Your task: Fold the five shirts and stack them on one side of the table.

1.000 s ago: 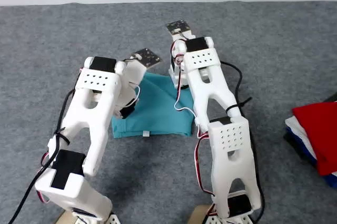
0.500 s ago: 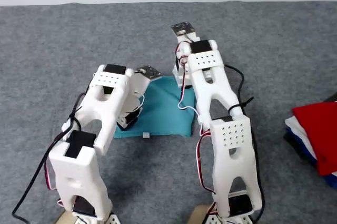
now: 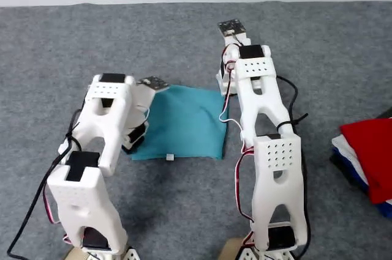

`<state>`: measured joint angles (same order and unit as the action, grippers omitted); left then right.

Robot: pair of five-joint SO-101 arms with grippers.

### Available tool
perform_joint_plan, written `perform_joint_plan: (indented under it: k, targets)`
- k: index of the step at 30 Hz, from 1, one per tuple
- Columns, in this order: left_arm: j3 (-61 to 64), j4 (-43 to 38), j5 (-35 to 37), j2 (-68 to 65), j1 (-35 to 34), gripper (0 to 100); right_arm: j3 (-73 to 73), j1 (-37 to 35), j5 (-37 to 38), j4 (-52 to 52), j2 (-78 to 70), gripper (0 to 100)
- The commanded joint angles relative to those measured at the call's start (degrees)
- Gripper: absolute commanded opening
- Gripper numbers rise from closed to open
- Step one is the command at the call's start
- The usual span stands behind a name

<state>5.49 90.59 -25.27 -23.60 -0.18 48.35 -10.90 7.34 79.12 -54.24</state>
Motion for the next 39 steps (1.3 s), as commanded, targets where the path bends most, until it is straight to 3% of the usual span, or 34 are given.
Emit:
perform_joint_plan:
  k: [1, 5, 9, 14, 23, 39]
  targets:
    - [-6.8, 4.0, -0.6, 1.0, -0.2, 0, 5.2, 0.1, 0.9, -0.2, 1.7, 0.9]
    - [-17.0, 9.8, -0.5, 1.5, -0.1, 0, 8.8, -1.0, 0.9, 3.5, 3.8, 0.9]
    - [-22.0, 9.8, -0.3, 5.7, -0.1, 0, 14.8, -2.5, 0.6, 8.9, 5.2, 0.9]
    - [-18.9, 9.7, 1.6, 7.0, 4.2, 0, 18.4, -5.1, 0.4, 12.9, 4.2, 0.9]
    - [-7.3, 0.2, 1.8, 1.3, 6.7, 0, 18.6, -6.9, 0.4, 10.9, -4.3, 0.9]
    - [-7.4, 2.2, 1.3, -5.2, -0.7, 0, 18.7, 1.1, 0.9, 3.0, -10.4, 0.9]
